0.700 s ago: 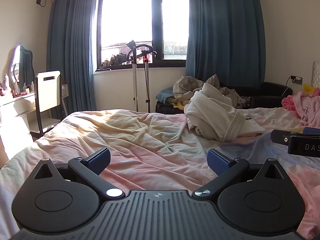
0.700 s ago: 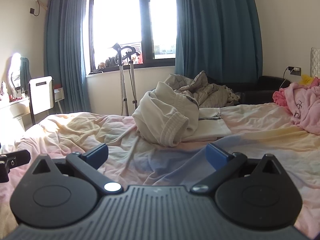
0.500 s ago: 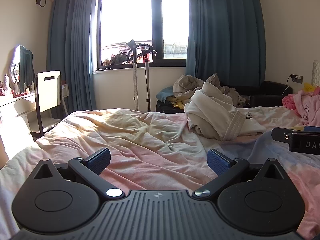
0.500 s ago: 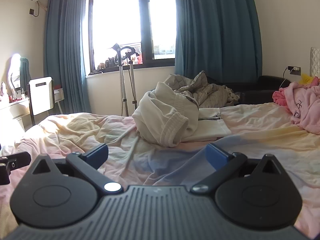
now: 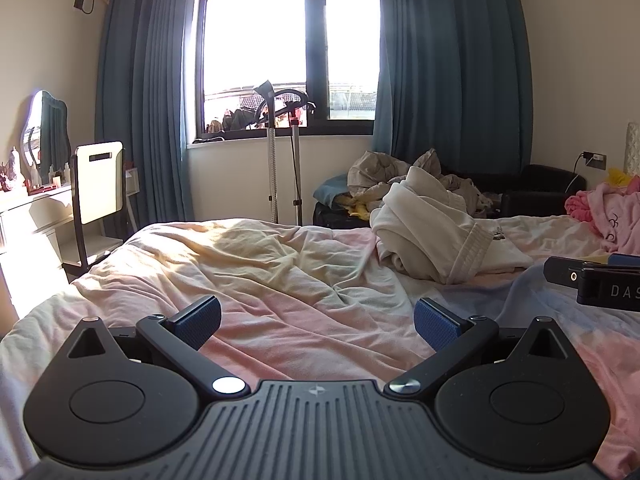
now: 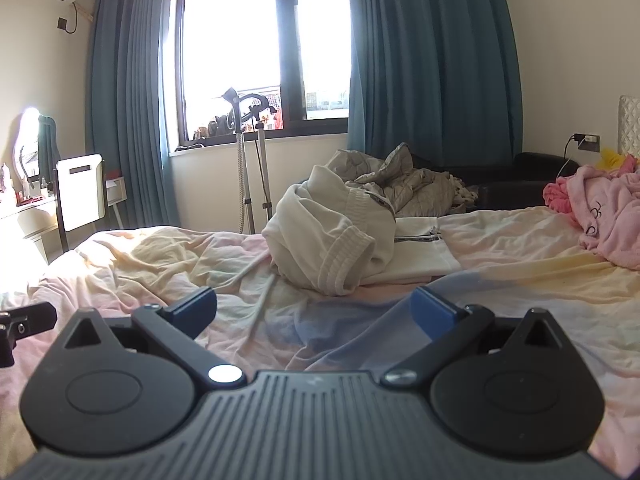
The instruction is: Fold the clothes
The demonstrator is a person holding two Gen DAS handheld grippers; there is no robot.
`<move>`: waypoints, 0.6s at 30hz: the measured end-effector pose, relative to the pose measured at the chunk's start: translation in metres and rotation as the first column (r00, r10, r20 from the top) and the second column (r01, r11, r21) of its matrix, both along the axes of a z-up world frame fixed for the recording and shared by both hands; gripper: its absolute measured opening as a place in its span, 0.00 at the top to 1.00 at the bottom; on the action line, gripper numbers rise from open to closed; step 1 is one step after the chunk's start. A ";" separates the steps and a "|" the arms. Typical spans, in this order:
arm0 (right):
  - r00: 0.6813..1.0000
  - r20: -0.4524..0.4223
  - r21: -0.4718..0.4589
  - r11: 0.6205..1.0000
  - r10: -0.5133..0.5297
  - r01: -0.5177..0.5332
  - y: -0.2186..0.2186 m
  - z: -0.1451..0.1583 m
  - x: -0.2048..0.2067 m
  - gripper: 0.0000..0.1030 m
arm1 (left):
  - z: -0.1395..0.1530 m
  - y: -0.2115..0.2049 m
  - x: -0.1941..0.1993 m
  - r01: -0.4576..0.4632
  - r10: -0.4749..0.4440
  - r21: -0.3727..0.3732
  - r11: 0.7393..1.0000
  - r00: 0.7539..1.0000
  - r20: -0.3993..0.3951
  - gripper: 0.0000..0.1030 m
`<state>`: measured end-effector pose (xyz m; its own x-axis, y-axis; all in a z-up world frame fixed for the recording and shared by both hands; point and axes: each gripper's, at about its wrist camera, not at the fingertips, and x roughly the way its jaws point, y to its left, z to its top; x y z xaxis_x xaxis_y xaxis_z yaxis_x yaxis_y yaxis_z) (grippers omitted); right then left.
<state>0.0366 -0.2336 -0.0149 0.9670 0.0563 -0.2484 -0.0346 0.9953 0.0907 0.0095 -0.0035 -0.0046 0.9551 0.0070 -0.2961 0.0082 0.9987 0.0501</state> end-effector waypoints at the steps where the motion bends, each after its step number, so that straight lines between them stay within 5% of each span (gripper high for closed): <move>1: 1.000 0.000 0.001 1.000 0.000 0.000 0.000 0.000 0.000 0.00 | 0.000 0.000 0.000 0.000 0.000 0.000 1.000 1.000 0.000 0.00; 18: 1.000 0.011 0.016 1.000 -0.003 0.003 -0.003 0.003 0.000 0.00 | 0.002 -0.001 -0.002 -0.002 0.002 0.000 1.000 1.000 0.004 0.00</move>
<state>0.0364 -0.2368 -0.0123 0.9699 0.0575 -0.2367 -0.0329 0.9938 0.1062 0.0078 -0.0050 -0.0023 0.9564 0.0084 -0.2921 0.0065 0.9987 0.0499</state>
